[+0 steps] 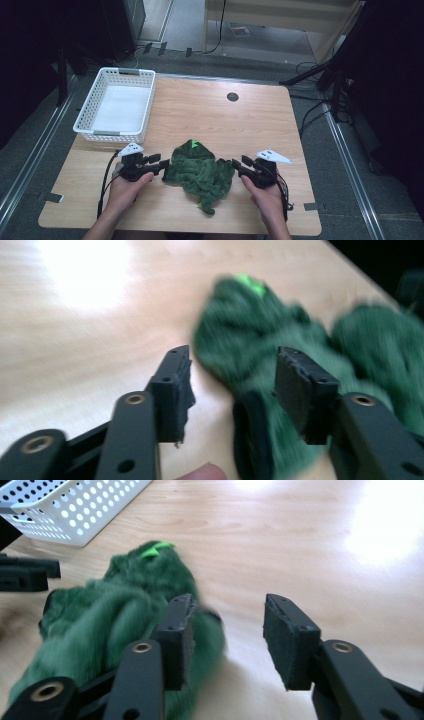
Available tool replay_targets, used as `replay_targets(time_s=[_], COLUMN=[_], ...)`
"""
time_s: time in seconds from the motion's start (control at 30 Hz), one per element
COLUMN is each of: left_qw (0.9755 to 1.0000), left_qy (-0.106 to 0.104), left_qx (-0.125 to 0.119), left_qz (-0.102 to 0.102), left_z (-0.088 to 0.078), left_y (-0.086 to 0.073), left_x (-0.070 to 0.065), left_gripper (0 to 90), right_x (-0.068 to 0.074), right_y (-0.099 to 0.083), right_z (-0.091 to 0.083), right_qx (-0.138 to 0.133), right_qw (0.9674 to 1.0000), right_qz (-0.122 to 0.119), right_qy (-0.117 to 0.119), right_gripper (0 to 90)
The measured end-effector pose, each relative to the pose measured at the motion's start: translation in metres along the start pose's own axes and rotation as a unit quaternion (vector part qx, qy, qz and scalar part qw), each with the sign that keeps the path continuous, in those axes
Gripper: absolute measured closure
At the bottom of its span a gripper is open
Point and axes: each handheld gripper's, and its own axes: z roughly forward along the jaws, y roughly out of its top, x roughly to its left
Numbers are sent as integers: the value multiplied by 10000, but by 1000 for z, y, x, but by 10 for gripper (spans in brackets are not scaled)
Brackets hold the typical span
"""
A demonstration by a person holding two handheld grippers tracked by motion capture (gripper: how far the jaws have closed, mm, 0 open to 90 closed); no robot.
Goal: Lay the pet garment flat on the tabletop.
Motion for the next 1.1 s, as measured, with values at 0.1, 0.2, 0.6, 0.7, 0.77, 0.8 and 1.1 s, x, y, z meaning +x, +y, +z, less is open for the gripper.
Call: replay_targets(time_s=[0.1,0.2,0.6,0.7,0.77,0.8,1.1], left_qw=[9999,9995,9946,9943,9952,9958,9953], left_qy=[162,292,874,681,644,629,541], left_qx=[45,122,501,601,449,336,-318], left_qz=[-25,15,230,551,586,570,731], left_z=[12,22,59,64,60,57,52], left_y=[4,6,13,12,14,16,58], left_x=[-3,-6,-14,-20,-21,-21,-29], left_gripper=[469,463,545,779,882,893,891], right_x=[9,13,18,18,17,18,14], right_y=[15,25,25,20,21,22,50], right_z=[23,50,107,103,98,94,59], right_qx=[94,325,1545,1330,1133,1015,-414], right_qw=[9994,9980,9821,9826,9851,9868,9907], right_qz=[-260,-400,-907,-1212,-1198,-1160,-1259], right_qy=[221,371,577,455,491,495,316], right_gripper=[511,502,694,886,900,900,900])
